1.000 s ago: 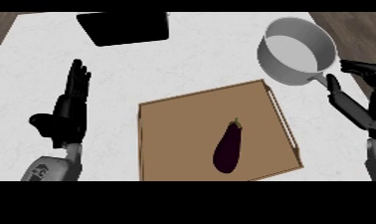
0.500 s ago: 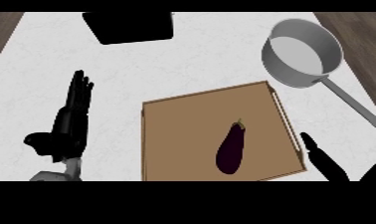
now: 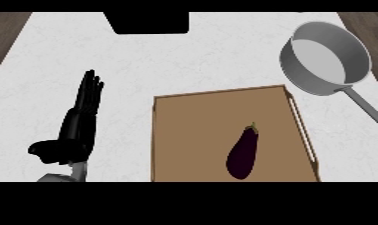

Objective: Pick the eggplant from the tray and place it in the pot

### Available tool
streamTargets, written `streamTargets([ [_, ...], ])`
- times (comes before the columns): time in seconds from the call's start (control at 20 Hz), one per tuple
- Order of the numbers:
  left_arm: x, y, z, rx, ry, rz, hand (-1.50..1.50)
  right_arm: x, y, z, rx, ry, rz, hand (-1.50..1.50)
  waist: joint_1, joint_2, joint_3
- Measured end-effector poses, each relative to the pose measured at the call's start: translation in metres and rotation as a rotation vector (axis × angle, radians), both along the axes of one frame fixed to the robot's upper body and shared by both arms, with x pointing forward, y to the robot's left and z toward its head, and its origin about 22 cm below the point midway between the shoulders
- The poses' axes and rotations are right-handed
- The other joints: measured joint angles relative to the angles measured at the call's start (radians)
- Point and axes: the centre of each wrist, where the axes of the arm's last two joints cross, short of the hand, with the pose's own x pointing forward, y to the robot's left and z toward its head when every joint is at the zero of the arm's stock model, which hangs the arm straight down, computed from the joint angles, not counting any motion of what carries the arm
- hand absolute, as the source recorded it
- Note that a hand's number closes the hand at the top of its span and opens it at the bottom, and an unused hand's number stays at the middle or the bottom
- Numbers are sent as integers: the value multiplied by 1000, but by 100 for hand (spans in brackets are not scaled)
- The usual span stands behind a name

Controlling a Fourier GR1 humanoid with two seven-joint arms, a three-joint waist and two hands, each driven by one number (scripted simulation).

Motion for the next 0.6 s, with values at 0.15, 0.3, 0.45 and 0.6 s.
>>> streamTargets([
  [0.15,2,-3,4,4,-14,-22,0,-29,9,-4,5,143,-28,-150,26,13,0],
  [0.3,4,-6,6,7,-18,-47,0,-46,20,0,22,242,-53,-150,47,20,0],
  [0.45,6,-9,8,2,-24,-62,0,-46,33,5,41,297,-71,-150,64,24,1],
  [0.6,7,-12,7,4,-27,-70,0,-40,44,14,55,348,-81,-150,70,24,2],
])
